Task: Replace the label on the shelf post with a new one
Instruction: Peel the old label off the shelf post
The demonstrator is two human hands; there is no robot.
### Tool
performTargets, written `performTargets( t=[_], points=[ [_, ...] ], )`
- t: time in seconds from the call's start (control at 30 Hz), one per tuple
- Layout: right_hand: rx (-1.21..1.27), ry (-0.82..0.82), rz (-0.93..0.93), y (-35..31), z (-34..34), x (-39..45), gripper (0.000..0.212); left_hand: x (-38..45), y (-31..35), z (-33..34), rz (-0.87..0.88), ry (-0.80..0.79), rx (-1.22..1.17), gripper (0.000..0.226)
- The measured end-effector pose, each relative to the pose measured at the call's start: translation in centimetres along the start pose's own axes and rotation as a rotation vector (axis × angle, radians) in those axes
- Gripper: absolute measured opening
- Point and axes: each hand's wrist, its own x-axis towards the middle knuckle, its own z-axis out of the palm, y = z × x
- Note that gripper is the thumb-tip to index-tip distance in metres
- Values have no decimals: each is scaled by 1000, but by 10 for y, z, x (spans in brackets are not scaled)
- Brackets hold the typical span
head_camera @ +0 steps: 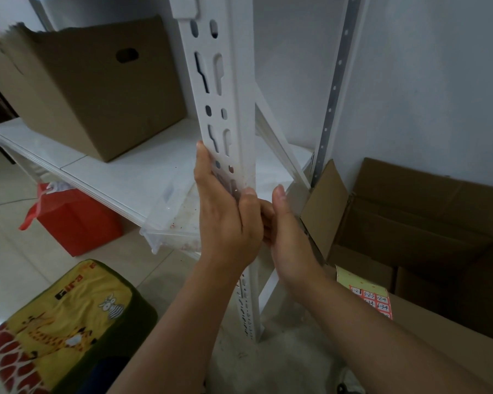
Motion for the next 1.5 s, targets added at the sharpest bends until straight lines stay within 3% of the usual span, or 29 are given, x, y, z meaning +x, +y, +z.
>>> performTargets(
  t=[0.47, 1.13, 1.4, 1.5],
  points=[
    [-25, 3, -3, 0, -1, 0, 61, 1, 1, 0, -20, 50, -5, 64],
    [-3, -19, -3, 2, -1, 1, 58, 2, 6, -9, 57, -10, 8, 83],
    [-55, 6, 1, 1, -1, 1, 59, 4, 11, -4, -43, 47, -20, 60],
    [-58, 13, 1, 3, -2, 2, 60, 4, 9, -2, -62, 54, 16, 62]
  ],
)
